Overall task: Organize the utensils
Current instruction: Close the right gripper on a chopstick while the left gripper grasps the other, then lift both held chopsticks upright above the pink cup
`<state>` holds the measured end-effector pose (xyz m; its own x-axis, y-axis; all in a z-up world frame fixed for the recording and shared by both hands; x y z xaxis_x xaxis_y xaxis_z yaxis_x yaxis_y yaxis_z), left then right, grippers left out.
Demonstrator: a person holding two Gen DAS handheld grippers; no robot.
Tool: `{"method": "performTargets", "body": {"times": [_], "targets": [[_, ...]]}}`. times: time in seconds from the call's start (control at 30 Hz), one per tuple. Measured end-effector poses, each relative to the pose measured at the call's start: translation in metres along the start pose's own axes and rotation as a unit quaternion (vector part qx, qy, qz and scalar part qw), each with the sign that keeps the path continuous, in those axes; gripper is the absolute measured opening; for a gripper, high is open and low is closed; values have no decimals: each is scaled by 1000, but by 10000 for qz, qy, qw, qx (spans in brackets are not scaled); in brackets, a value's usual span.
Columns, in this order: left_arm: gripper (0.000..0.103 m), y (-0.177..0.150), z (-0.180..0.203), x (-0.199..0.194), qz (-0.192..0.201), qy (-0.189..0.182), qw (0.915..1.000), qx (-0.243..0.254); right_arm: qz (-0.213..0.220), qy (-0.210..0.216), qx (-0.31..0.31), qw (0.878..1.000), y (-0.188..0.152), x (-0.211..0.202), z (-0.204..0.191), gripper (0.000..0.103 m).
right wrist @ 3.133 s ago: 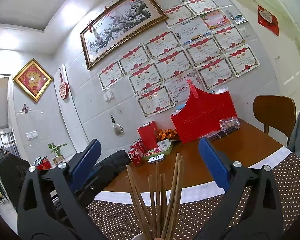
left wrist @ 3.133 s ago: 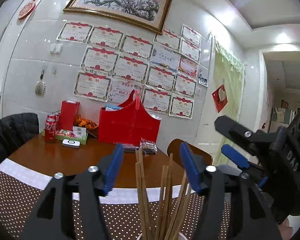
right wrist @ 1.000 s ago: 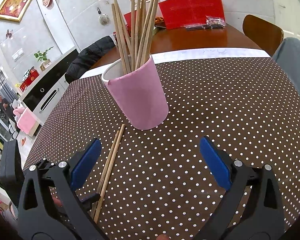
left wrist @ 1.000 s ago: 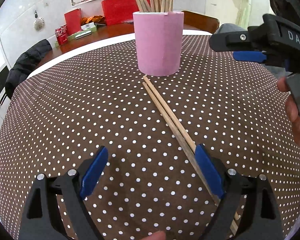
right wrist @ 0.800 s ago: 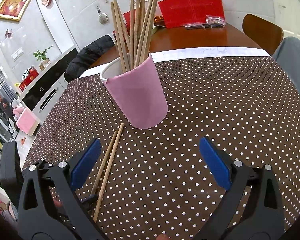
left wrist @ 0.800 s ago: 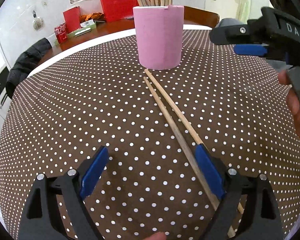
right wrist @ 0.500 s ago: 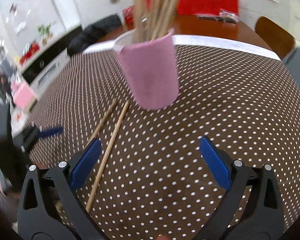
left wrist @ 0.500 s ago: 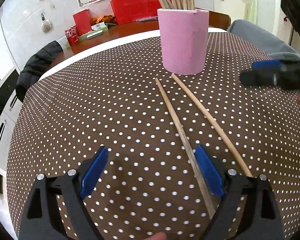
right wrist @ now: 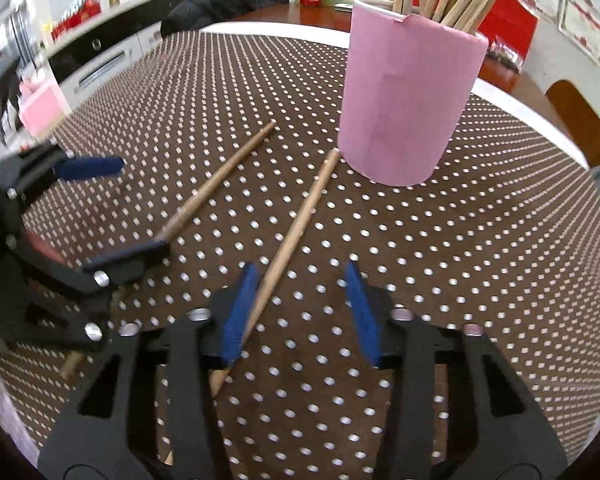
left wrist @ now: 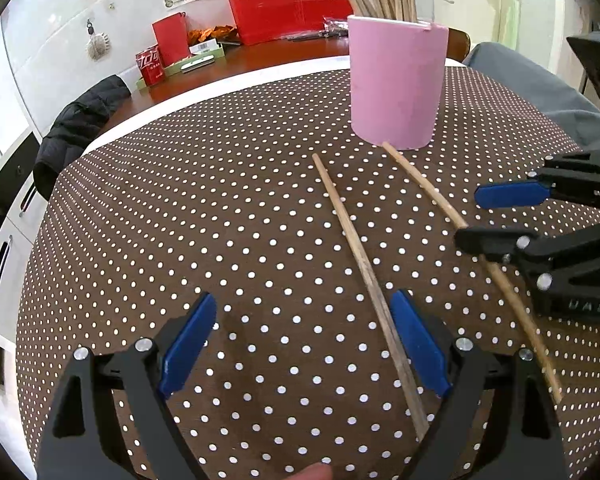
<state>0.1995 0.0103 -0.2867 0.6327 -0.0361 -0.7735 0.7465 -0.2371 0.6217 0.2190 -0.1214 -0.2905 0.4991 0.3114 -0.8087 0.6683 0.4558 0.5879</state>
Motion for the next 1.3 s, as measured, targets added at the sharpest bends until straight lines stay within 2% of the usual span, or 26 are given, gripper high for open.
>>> {"method": "performTargets", "body": {"times": [0.13, 0.3, 0.4, 0.43, 0.47, 0.5, 0.53, 0.57, 0.6, 0.7, 0.77, 0.97, 1.13, 1.2, 1.3], "targets": [[88, 1, 2, 1, 20, 63, 10000, 55, 12, 194, 241, 9995, -1, -2, 7, 37], [88, 19, 0, 15, -127, 57, 9999, -24, 169, 332, 429, 9984, 8, 3, 3, 38], [85, 27, -2, 23, -282, -38, 9995, -137, 200, 31, 295, 9994, 16, 7, -4, 29], [81, 29, -1, 24, -307, -100, 9994, -138, 220, -57, 232, 9995, 17, 7, -4, 24], [67, 32, 2, 25, -342, -284, 9989, -144, 228, -99, 207, 9995, 17, 8, -4, 21], [49, 35, 4, 26, -393, -475, 9979, -190, 222, -90, 195, 9995, 18, 8, -4, 10], [37, 38, 6, 25, -383, -422, 9983, -123, 212, -52, 214, 9995, 20, 9, -6, 7], [15, 40, 8, 26, -388, -421, 9983, -66, 219, 6, 242, 9995, 20, 8, -6, 6], [9, 41, 10, 26, -395, -437, 9983, -45, 240, 56, 268, 9993, 20, 8, -5, 6], [6, 40, 11, 26, -314, -397, 9987, -95, 320, 409, 440, 9977, 15, 4, 2, 6], [6, 41, 7, 22, -184, -550, 9978, -333, 401, 529, 554, 9963, 10, -3, 10, 6], [6, 62, -9, -7, 567, -604, 9930, -842, 934, 1011, 802, 9872, 15, -33, 19, 6], [6, 92, -12, -40, 1428, -608, 9828, -997, 1525, 1124, 962, 9772, 24, -60, 29, 6], [6, 107, -10, -54, 1780, -638, 9764, -1040, 1849, 1155, 1099, 9697, 28, -72, 39, 6], [6, 118, -4, -73, 2090, -726, 9694, -1067, 2269, 1165, 1354, 9574, 41, -84, 52, 6]]}}
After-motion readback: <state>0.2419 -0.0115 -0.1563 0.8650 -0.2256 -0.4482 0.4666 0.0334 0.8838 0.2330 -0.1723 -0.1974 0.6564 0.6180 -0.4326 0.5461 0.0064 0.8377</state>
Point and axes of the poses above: each gripper's, at about its wrist camera, not at the fingertips, and x roughly the way its jaws point, z to its right, y to its top, the point moved 8 cm from there along x, roughly the way its jaws point, and after that the axes turned 1 degree about z, right-handed, at the moved point
